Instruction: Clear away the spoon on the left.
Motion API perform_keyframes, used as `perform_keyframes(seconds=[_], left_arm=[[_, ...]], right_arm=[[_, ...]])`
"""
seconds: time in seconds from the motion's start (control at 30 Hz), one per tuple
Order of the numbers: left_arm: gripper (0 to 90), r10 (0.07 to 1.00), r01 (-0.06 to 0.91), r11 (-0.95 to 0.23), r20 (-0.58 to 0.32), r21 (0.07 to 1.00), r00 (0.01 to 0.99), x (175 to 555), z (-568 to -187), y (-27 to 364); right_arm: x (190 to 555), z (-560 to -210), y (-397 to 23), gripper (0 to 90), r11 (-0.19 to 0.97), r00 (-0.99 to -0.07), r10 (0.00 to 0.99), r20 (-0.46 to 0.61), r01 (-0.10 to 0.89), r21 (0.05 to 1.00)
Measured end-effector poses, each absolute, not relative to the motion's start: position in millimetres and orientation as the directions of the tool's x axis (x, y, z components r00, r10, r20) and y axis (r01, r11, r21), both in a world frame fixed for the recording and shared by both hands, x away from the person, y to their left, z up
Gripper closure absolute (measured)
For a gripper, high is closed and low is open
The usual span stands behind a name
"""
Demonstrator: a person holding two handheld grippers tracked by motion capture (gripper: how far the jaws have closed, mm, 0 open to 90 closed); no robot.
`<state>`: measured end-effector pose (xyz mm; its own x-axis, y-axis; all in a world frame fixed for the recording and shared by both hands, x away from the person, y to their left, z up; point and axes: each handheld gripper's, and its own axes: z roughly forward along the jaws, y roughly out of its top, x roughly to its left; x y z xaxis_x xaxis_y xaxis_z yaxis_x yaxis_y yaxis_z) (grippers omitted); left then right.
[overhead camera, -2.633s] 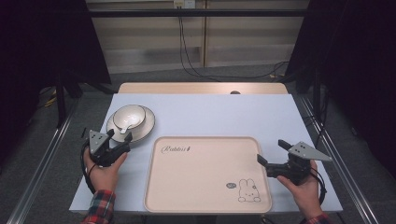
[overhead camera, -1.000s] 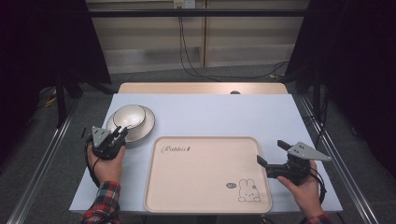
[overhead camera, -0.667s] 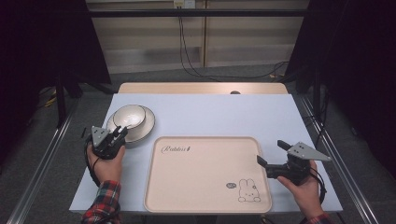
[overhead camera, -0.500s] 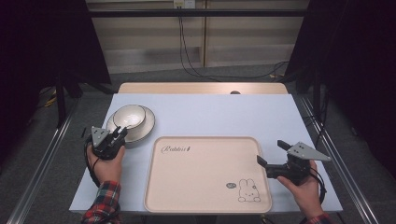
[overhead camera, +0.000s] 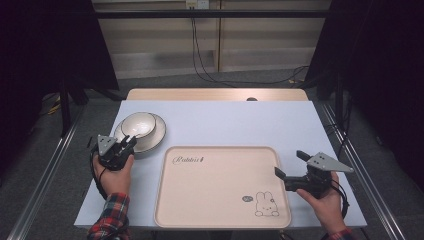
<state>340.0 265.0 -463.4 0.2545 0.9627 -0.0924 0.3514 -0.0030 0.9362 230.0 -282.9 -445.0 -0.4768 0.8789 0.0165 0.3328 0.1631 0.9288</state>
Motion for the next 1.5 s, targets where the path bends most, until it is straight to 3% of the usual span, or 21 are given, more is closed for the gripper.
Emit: perform_keyframes(seconds=[0.43, 0.7, 0.87, 1.3, 1.5], left_arm=[[73.4, 0.962, 0.361, 0.003, -0.101, 0.933, 0.254, 335, -462, 264], [68.1, 0.962, 0.371, 0.028, -0.126, 0.928, 0.244, 338, -461, 262], [73.1, 0.962, 0.379, 0.036, -0.135, 0.925, 0.238, 339, -459, 265], [74.3, 0.958, 0.33, -0.034, -0.063, 0.943, 0.28, 345, -449, 256], [74.6, 0.956, 0.328, -0.006, -0.091, 0.945, 0.279, 352, -442, 256]], right_arm=[[230, -445, -283, 2.7, 0.163, -0.477, 0.879, 0.018, 0.333, 0.929], [231, -446, -282, 2.7, 0.167, -0.483, 0.876, 0.017, 0.334, 0.928], [232, -447, -282, 2.7, 0.17, -0.484, 0.875, 0.016, 0.339, 0.925], [232, -446, -283, 2.8, 0.17, -0.484, 0.875, 0.015, 0.337, 0.926], [231, -446, -283, 2.7, 0.175, -0.488, 0.873, 0.012, 0.336, 0.926]])
